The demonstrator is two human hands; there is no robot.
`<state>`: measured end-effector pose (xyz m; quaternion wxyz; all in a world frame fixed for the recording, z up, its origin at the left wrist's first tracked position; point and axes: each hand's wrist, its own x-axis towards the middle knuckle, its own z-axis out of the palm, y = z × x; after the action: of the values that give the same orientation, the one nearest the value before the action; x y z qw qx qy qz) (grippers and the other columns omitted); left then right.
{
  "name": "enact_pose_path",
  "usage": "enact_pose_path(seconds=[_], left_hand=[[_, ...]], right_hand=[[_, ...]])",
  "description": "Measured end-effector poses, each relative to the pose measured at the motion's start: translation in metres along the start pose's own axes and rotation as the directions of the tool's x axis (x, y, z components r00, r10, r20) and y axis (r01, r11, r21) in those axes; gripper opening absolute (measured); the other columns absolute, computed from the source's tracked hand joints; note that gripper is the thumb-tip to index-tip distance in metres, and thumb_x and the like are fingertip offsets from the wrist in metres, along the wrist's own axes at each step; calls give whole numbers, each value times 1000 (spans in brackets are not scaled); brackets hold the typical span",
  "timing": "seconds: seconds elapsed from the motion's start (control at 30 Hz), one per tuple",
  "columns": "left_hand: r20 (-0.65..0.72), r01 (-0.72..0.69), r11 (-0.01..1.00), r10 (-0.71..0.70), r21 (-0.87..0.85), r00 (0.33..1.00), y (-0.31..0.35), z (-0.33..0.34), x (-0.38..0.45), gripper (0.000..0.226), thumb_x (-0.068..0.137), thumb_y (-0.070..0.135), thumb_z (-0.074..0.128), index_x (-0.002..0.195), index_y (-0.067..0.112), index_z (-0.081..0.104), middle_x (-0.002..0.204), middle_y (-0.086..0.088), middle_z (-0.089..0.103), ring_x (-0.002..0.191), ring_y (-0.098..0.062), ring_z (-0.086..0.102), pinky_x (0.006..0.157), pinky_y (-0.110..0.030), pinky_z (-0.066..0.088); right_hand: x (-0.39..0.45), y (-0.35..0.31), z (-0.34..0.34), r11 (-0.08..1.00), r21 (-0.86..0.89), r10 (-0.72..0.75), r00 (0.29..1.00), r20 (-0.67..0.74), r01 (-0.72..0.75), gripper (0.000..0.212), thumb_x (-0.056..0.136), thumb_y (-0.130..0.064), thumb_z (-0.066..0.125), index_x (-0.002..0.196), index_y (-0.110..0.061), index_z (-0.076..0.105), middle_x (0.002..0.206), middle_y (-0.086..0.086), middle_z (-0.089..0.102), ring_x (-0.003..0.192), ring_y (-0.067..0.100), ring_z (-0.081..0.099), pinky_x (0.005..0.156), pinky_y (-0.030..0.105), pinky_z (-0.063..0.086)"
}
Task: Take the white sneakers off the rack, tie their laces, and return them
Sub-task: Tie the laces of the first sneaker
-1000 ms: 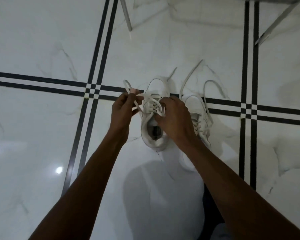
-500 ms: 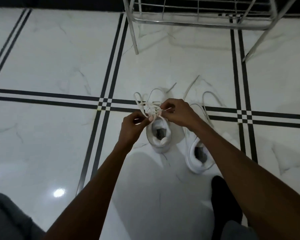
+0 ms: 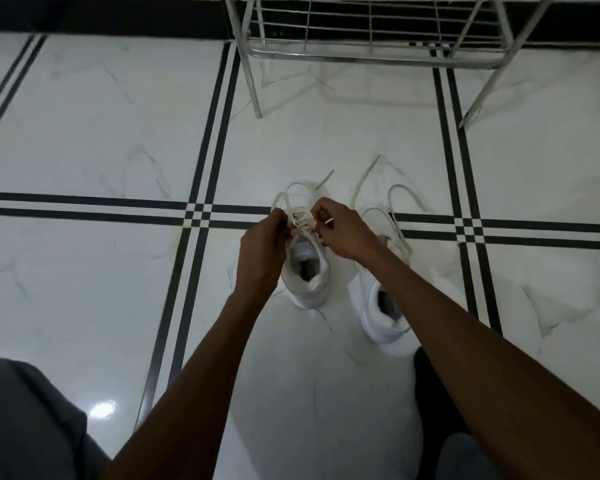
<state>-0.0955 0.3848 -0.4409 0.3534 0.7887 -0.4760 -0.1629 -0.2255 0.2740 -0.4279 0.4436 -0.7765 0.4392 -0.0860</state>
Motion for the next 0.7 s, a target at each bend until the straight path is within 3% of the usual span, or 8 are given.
enact_pose_path(seconds=[0.1,0.17,0.23,0.3,0.53,0.7], left_hand=[[25,-16,996,13,89,1000,5,1,1,13,99,15,62,105,4,64,93,-12,77,82,-30,73,70,-38,56],[40,-14,992,9,127,999,9,1,1,14,100,13,60,107,1,61,94,-16,76,81,-32,72,67,-35,50],[50,8,991,-15,136,999,13,1,1,15,100,11,59,109,-1,58,95,-17,76,82,-33,72,69,-39,54],[50,30,990,-37,138,998,15,2,2,17,100,12,58,111,-1,56,96,-17,75,82,-34,71,71,-43,56],[56,135,984,-142,119,988,17,5,0,23,101,15,60,117,1,53,103,-14,74,87,-27,70,69,-26,40],[62,169,981,-175,99,983,17,-1,-2,25,100,15,62,119,0,55,105,-16,74,90,-29,70,75,-35,55]], right_hand=[[-2,-1,3,1000,-8,-3,999,-53,3,8,96,-10,55,95,-18,54,86,15,72,75,35,70,71,46,59],[-5,-3,6,999,-36,-30,996,-84,27,8,95,-6,55,96,-14,53,77,15,70,70,33,68,64,39,55],[-9,-5,8,998,-54,-46,993,-108,41,8,94,-3,55,96,-11,53,72,11,66,64,29,63,59,33,46],[-11,-6,10,996,-76,-49,990,-130,39,9,94,-3,54,98,-10,53,74,9,65,64,26,61,59,35,46],[-18,-11,9,995,88,62,983,-173,-47,7,98,-11,52,99,-8,57,95,20,73,85,33,67,74,47,58],[-15,-9,5,969,216,139,988,-74,-120,4,96,-16,56,92,-16,57,94,16,74,88,35,72,74,55,62]])
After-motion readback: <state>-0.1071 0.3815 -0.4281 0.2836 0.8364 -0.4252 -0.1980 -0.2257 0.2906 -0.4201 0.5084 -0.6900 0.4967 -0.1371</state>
